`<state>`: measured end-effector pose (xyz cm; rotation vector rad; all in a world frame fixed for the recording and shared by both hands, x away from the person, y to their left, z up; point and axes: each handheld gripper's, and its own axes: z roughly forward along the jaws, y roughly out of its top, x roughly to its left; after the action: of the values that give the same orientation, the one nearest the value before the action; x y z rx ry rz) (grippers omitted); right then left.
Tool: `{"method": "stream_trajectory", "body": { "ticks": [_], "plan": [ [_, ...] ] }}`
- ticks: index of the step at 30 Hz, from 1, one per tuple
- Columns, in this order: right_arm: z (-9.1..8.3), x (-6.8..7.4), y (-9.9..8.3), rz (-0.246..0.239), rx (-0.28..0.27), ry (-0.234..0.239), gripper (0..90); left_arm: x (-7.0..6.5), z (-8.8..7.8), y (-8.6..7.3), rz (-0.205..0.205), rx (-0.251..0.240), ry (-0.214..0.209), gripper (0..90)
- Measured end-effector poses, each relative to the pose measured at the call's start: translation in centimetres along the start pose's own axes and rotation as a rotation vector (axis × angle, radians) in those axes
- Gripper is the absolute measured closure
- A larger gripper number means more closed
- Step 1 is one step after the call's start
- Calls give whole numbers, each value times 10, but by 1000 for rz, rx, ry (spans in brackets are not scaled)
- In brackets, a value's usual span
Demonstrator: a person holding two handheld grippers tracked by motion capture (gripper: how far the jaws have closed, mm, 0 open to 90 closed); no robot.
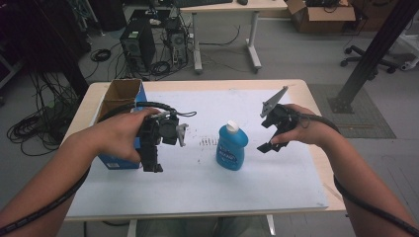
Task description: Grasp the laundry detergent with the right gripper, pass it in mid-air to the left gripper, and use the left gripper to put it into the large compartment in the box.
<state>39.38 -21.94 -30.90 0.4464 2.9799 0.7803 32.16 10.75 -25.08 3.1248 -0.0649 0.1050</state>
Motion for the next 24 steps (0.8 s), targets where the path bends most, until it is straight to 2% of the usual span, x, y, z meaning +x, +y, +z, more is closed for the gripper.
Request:
{"method": "stream_trajectory", "body": {
  "ticks": [12,17,18,20,21,22,24],
  "plan": [
    [6,10,-15,9,-61,4,33,-1,2,1,0,-5,0,2],
    [12,17,-23,18,-128,-7,32,-1,2,1,0,-10,-3,2],
    [12,17,-23,18,-128,-7,32,-1,2,1,0,-10,-3,2],
    [15,22,-27,28,-189,-13,30,-1,2,0,0,-11,-2,2],
    [15,22,-27,28,-189,-13,30,-1,2,0,0,-11,-2,2],
    [18,24,-30,36,-222,-16,29,-1,2,0,-1,-6,-4,2],
    [22,26,-32,41,-237,-14,28,-1,2,0,-1,-6,-4,2]
  ]
}}
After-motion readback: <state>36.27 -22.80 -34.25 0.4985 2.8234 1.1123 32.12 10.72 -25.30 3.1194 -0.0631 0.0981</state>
